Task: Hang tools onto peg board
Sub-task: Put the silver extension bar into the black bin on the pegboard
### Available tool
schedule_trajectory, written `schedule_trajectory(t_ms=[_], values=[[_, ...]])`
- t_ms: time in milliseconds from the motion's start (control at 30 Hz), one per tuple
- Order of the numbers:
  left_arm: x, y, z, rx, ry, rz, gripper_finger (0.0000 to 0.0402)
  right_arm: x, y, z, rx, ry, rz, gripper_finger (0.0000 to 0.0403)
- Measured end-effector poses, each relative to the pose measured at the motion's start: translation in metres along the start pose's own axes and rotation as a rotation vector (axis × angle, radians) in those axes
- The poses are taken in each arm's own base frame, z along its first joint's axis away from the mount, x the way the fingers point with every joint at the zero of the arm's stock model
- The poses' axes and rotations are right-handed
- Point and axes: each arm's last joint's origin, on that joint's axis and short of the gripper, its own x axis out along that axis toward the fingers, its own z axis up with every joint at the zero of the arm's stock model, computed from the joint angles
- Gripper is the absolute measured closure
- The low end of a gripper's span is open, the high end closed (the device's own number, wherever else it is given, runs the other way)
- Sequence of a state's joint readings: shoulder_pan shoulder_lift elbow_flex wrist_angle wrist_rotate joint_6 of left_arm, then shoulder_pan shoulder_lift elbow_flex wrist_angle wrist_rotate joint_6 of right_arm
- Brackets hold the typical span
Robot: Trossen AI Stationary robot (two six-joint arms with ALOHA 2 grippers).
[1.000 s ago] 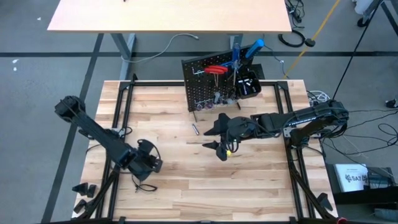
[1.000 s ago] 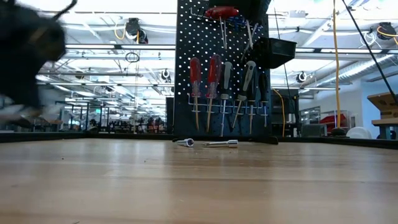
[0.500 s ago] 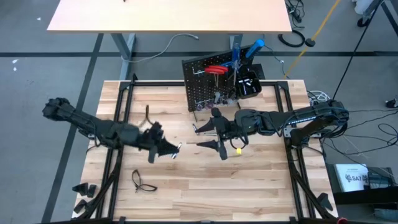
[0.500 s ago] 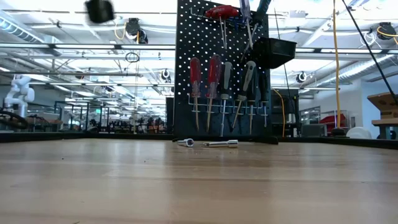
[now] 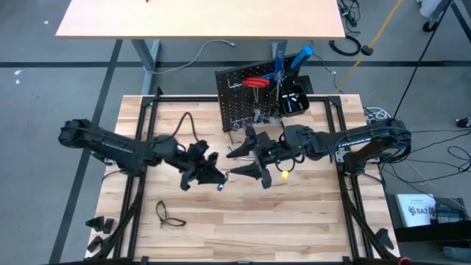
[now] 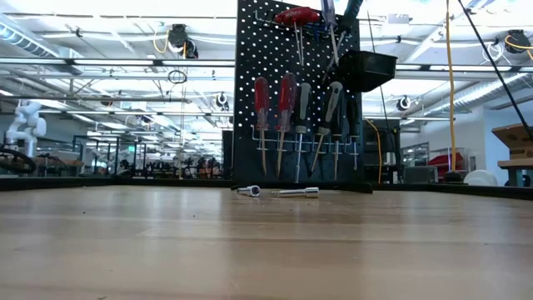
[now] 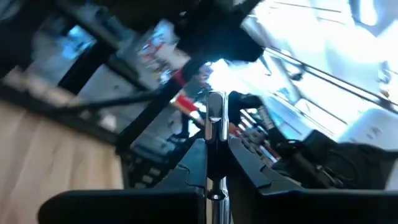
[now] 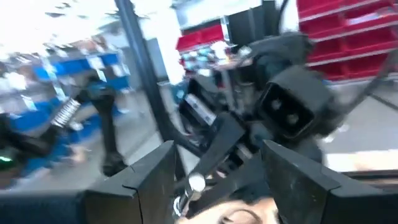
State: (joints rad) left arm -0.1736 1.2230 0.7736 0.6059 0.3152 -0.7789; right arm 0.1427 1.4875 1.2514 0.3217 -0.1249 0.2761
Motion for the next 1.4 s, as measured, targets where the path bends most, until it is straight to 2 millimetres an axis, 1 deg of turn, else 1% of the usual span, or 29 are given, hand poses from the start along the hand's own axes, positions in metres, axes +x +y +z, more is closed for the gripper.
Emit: schedule_trajectory(t_ms=[133,233,333,500,600,700,800,900,1033,1067,1133,1200,1300,1400], values=[[0.016,-0.004,0.020,0.121,-0.030,-0.071,0.0372,0.007,0.001,-0.002,0.061,-0.028,0.104,0.0177],[0.024,-0.002,0.031,0.175,-0.024,-0.092,0.0372,0.011,0.001,-0.004,0.085,-0.051,0.142,0.0177],[0.027,0.001,0.040,0.190,-0.022,-0.106,0.0372,0.011,0.002,-0.002,0.078,-0.073,0.147,0.0177],[0.025,0.007,0.042,0.192,-0.005,-0.106,0.0372,0.010,0.002,0.001,0.070,-0.101,0.153,0.0179],[0.024,0.008,0.045,0.201,-0.003,-0.123,0.0372,0.010,0.002,0.000,0.069,-0.097,0.151,0.0192],[0.023,0.009,0.046,0.206,-0.001,-0.131,0.0372,0.010,0.002,0.000,0.056,-0.099,0.147,0.0217],[0.022,0.009,0.048,0.222,-0.015,-0.138,0.0372,0.010,0.002,0.001,0.053,-0.102,0.140,0.0252],[0.021,0.009,0.050,0.238,-0.014,-0.150,0.0372,0.010,0.001,0.000,0.042,-0.102,0.102,0.0295],[0.021,0.009,0.050,0.245,-0.021,-0.154,0.0372,0.010,0.000,0.001,0.021,-0.106,0.097,0.0366],[0.021,0.010,0.051,0.242,-0.023,-0.151,0.0371,0.010,-0.001,0.001,0.010,-0.105,0.099,0.0377],[0.020,0.010,0.051,0.238,-0.024,-0.148,0.0361,0.009,-0.001,0.002,0.004,-0.110,0.094,0.0377],[0.020,0.011,0.051,0.233,-0.033,-0.125,0.0341,0.007,-0.002,0.004,0.008,-0.111,0.089,0.0377],[0.019,0.015,0.052,0.204,-0.028,-0.093,0.0300,0.002,-0.003,0.009,0.007,-0.111,0.064,0.0377],[0.017,0.021,0.054,0.191,-0.008,-0.072,0.0261,-0.010,-0.001,0.019,-0.013,-0.102,-0.020,0.0377]])
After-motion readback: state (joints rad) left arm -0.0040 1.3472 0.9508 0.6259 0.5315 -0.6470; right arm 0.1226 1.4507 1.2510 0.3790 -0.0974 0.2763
